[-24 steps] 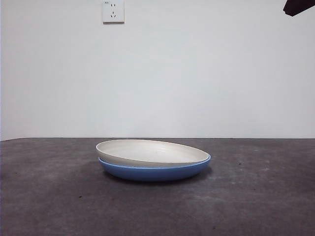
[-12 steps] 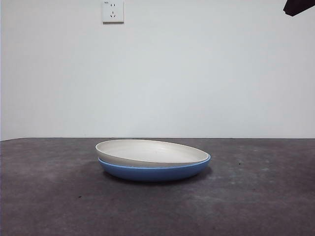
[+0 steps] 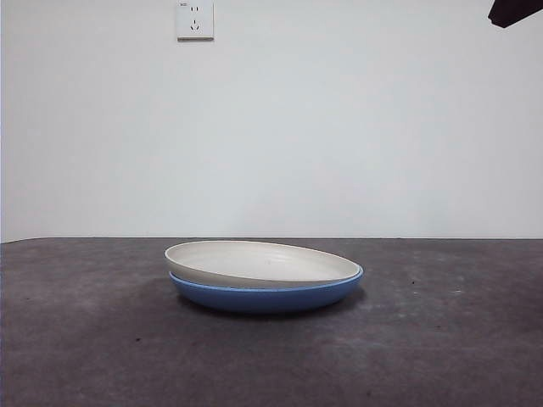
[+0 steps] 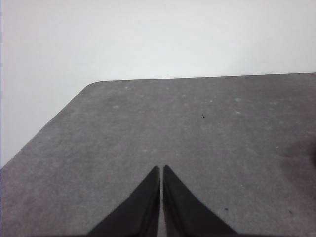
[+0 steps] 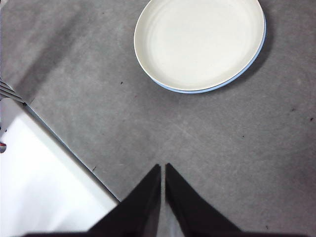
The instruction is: Pick up the white plate, put it on the blue plate, put it on desk
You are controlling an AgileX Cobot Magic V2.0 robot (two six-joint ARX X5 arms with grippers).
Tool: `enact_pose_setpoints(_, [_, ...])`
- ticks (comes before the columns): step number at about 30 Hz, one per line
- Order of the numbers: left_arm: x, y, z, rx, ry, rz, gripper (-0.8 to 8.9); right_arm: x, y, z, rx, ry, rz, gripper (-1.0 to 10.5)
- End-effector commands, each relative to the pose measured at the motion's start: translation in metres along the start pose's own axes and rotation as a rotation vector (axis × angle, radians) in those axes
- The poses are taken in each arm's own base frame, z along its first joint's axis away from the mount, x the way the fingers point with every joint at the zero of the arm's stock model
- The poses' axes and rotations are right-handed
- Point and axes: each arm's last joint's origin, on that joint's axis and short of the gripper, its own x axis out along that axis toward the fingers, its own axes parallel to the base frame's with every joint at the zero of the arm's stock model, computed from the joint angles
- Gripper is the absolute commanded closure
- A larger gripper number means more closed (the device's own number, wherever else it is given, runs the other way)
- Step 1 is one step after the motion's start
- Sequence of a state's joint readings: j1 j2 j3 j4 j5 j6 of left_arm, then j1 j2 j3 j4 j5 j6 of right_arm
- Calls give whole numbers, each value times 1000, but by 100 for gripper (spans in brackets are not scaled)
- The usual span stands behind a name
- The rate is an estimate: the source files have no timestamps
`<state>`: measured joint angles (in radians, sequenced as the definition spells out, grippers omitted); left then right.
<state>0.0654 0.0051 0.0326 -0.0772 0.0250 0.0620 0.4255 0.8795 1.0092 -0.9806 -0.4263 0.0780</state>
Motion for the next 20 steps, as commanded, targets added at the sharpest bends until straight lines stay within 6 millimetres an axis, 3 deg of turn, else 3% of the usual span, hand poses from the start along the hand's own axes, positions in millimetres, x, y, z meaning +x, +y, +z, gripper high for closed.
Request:
enact_pose_setpoints(1, [1, 0, -7, -4, 19, 3, 804, -1, 2, 4, -22, -11, 8, 938])
enact_pose_setpoints(7, [1, -1, -18, -19, 130, -3, 804, -1, 2, 4, -22, -10, 8, 938])
enact_pose_setpoints(20, [1, -1, -17, -33, 129, -2, 804, -1, 2, 4, -22, -11, 8, 938])
